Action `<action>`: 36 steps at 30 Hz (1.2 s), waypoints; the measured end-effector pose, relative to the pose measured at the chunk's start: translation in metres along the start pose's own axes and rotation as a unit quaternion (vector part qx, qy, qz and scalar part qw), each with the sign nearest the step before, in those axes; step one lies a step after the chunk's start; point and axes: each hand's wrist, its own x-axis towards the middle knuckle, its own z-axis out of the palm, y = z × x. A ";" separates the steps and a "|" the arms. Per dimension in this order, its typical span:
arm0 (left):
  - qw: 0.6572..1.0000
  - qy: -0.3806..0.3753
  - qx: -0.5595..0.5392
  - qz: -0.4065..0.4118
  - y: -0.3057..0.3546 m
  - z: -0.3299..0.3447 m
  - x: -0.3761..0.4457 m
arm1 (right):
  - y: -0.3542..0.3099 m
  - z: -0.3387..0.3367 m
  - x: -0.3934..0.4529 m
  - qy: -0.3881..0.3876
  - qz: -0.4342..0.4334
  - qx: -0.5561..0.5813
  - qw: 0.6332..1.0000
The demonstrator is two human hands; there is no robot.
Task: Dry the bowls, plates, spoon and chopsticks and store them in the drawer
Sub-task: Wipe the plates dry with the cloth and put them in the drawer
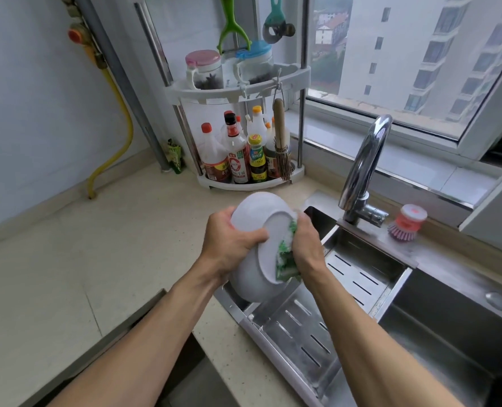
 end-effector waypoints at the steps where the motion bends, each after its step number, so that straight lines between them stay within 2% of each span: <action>1: 0.999 0.034 -0.035 -0.007 0.000 0.002 0.000 | -0.002 0.002 -0.005 0.005 -0.019 -0.020 1.000; 3: 0.990 0.101 -0.093 -0.029 0.005 0.009 0.001 | -0.007 0.010 -0.019 -0.003 -0.057 -0.046 0.997; 5: 0.982 0.137 -0.121 -0.044 0.009 0.010 0.002 | -0.002 0.020 -0.036 -0.023 -0.087 -0.037 0.995; 7: 0.984 0.125 -0.118 -0.042 0.009 0.010 0.001 | 0.001 0.016 -0.039 -0.042 -0.051 -0.033 0.997; 11: 0.989 0.085 -0.112 -0.038 0.005 0.011 -0.007 | 0.002 -0.003 0.011 -0.009 0.094 0.067 0.993; 14: 0.985 0.118 -0.124 -0.035 0.010 0.018 -0.005 | 0.000 0.003 0.008 0.012 0.087 0.070 0.994; 18: 0.965 0.200 -0.160 -0.057 0.017 0.025 0.008 | -0.003 0.026 -0.040 0.022 0.066 0.154 0.986; 21: 0.956 0.221 -0.171 -0.087 0.015 0.024 0.013 | 0.002 0.036 -0.056 0.006 0.009 0.091 0.996; 24: 0.962 0.195 -0.169 -0.095 0.010 0.019 0.010 | 0.000 0.022 -0.039 -0.013 -0.070 -0.005 0.997; 27: 0.969 0.177 -0.148 -0.092 0.009 0.017 0.009 | -0.023 0.005 -0.022 -0.097 -0.146 -0.082 0.981; 31: 0.966 0.172 -0.167 -0.096 0.005 0.011 0.011 | -0.011 0.001 -0.042 -0.210 -0.274 -0.135 0.929; 33: 0.971 0.153 -0.154 -0.101 0.000 0.010 0.008 | -0.002 -0.008 -0.031 -0.206 -0.269 -0.176 0.924; 36: 0.974 0.128 -0.150 -0.109 -0.003 0.017 0.002 | -0.005 -0.015 -0.016 -0.165 -0.217 -0.202 0.941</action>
